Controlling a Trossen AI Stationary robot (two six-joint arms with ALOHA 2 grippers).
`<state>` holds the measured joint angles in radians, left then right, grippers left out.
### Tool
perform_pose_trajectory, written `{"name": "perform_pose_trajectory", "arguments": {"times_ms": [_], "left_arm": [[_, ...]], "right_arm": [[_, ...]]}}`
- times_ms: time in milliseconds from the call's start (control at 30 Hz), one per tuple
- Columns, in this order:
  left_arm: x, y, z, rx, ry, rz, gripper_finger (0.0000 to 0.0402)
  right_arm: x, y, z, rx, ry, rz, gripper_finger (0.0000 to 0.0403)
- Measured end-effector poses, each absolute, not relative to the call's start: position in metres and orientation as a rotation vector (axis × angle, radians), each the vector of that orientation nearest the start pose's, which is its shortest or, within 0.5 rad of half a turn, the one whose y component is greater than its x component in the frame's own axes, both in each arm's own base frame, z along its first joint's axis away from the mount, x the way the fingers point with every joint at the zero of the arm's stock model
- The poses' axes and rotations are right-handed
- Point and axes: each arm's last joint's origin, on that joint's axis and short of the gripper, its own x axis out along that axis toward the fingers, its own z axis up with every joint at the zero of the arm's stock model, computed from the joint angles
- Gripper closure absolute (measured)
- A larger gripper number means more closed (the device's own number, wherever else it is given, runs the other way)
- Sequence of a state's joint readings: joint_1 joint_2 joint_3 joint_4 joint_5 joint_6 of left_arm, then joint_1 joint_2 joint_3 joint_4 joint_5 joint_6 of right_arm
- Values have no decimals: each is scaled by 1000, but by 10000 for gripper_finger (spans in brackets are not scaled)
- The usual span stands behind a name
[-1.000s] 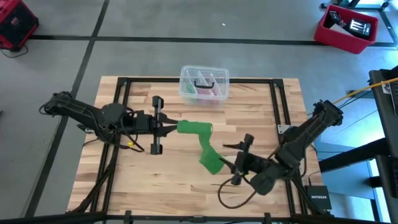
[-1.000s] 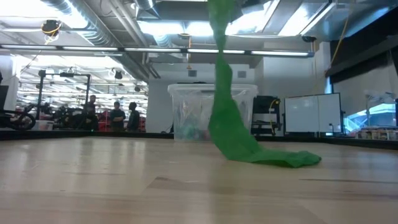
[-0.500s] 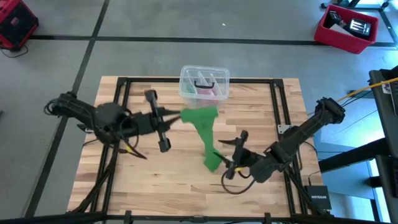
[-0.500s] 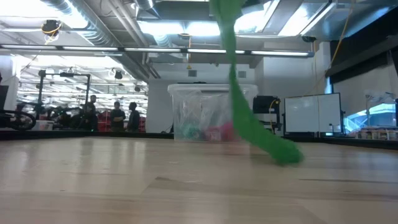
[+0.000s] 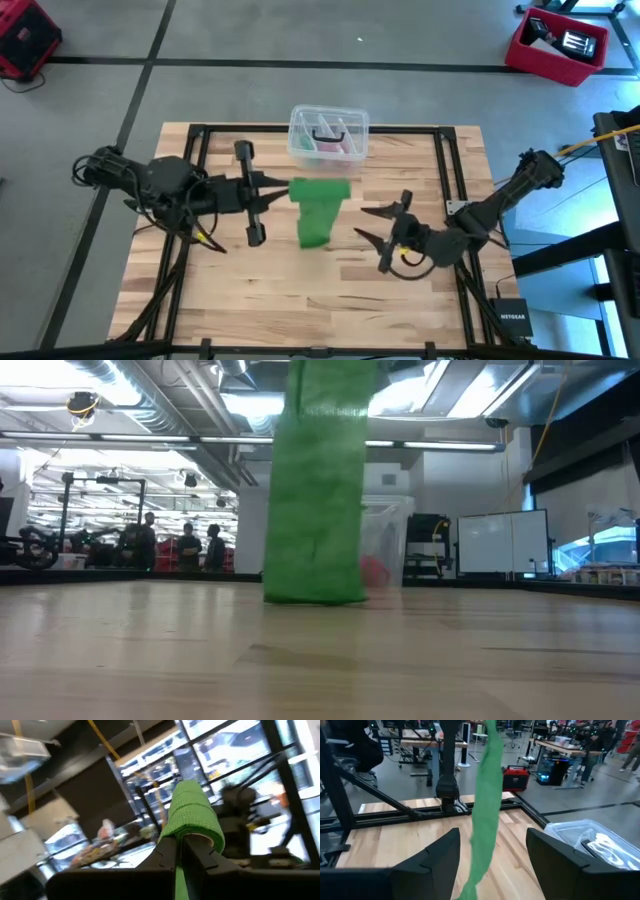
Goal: Roll bandage
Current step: Roll the green bandage
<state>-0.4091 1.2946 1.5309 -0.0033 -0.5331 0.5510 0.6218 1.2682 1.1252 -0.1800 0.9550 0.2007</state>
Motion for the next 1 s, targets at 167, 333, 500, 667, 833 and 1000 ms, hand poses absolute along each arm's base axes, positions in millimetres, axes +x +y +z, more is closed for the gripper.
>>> {"name": "perform_pose_trajectory", "arguments": {"times_ms": [167, 333, 500, 667, 833, 1000], "left_arm": [[254, -94, 490, 430, -168, 135, 400], [256, -94, 489, 431, -164, 137, 400], [256, -95, 489, 433, -163, 135, 400], [256, -95, 488, 434, -155, 133, 400], [255, -97, 488, 435, -153, 124, 400], [255, -97, 487, 437, -149, 124, 400]], "right_arm": [[257, 130, 346, -46, 223, -268, 175], [275, 133, 349, -130, 128, -226, 175], [290, 130, 346, -181, 89, -194, 175], [303, 117, 338, -195, 117, -252, 175], [311, 110, 339, -167, 75, -233, 175], [316, 112, 342, -141, 14, -159, 175]]}}
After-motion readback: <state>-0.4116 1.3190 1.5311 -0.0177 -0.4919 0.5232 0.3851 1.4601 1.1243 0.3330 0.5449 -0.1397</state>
